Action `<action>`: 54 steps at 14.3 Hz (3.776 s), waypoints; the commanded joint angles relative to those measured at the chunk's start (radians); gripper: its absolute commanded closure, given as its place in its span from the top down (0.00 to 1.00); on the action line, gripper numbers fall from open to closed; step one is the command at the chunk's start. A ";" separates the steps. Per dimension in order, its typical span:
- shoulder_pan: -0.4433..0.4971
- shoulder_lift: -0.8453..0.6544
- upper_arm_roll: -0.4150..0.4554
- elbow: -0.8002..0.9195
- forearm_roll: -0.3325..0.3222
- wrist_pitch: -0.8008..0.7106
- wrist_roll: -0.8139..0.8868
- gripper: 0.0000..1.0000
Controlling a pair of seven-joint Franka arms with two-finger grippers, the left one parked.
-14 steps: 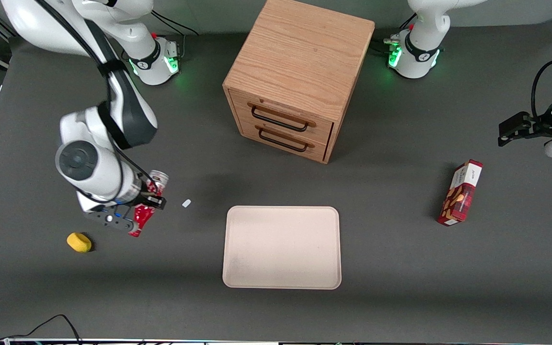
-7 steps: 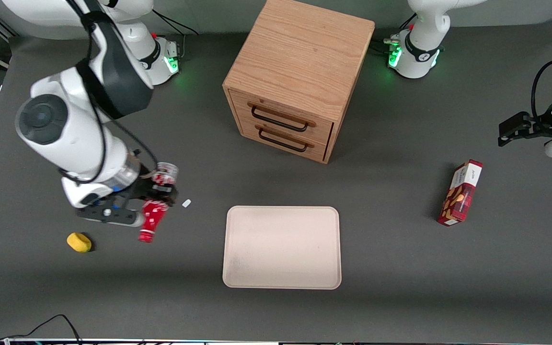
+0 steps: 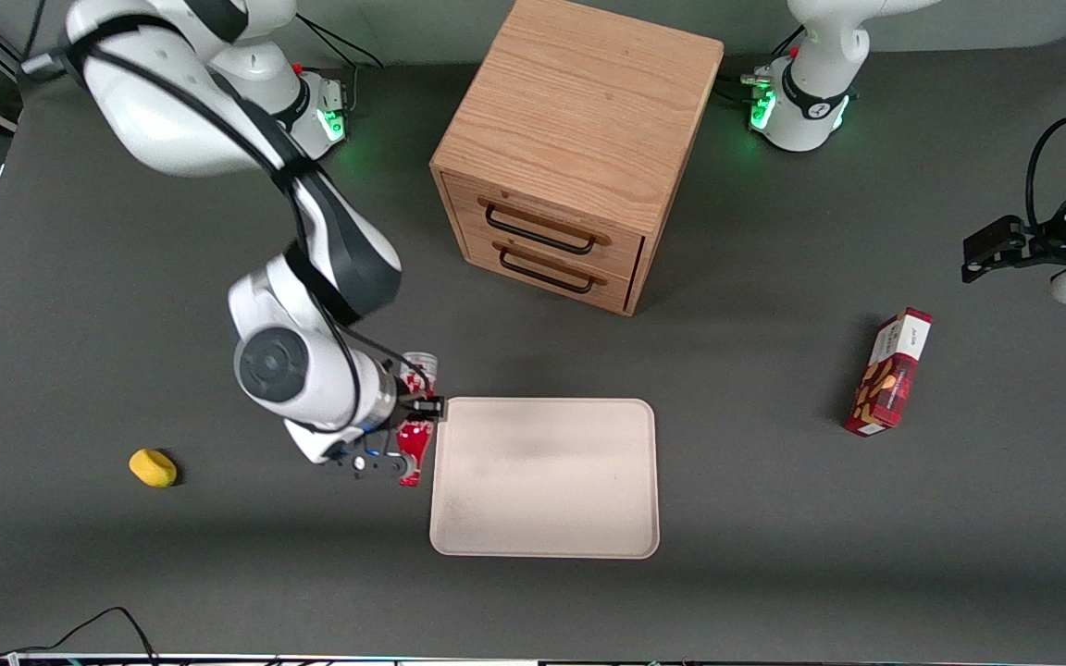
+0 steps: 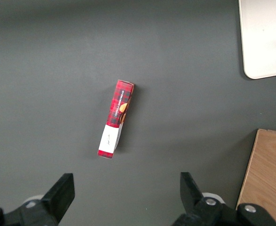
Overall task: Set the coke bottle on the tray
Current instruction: 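Carry the upright bottle with the right gripper over the cream tray, then lower the bottle onto the tray and open the right gripper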
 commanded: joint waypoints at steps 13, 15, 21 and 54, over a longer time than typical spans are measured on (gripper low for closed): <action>0.042 0.181 -0.002 0.065 -0.006 0.204 -0.023 0.00; 0.042 0.194 -0.008 0.071 -0.018 0.235 -0.026 0.00; 0.054 0.236 -0.028 0.074 -0.020 0.303 -0.035 0.00; 0.002 -0.116 -0.040 0.037 -0.048 -0.023 -0.012 1.00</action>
